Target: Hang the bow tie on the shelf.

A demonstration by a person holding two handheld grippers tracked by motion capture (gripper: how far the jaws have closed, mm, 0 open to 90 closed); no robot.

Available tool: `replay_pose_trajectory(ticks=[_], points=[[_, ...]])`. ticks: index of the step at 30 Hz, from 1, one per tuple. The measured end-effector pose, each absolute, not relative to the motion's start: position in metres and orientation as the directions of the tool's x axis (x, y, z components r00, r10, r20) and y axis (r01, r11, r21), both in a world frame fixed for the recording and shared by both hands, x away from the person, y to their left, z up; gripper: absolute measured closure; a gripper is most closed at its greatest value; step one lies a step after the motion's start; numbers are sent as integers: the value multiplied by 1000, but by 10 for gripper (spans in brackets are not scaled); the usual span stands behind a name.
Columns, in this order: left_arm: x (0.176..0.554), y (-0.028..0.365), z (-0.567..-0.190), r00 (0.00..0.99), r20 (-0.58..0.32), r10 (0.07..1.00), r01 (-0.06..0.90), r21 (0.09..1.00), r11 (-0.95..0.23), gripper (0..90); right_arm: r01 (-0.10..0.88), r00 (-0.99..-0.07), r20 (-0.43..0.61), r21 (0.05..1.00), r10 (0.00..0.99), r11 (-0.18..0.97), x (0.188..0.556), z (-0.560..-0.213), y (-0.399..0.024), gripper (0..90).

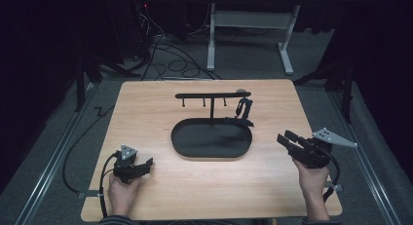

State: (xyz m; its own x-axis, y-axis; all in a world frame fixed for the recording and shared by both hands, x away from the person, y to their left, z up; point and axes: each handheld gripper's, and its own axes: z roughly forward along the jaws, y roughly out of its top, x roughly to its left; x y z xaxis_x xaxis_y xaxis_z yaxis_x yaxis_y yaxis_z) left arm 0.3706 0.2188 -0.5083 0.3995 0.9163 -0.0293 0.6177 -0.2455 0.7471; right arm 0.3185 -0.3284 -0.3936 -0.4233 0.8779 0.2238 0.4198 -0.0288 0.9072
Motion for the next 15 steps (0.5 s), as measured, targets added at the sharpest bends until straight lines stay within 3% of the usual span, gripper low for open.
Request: replay_pose_trajectory(ticks=[15], points=[[371, 219, -508, 399, -31, 916, 619, 746, -244, 292, 454, -433, 232, 891, 871, -12, 320, -410, -318, 599]])
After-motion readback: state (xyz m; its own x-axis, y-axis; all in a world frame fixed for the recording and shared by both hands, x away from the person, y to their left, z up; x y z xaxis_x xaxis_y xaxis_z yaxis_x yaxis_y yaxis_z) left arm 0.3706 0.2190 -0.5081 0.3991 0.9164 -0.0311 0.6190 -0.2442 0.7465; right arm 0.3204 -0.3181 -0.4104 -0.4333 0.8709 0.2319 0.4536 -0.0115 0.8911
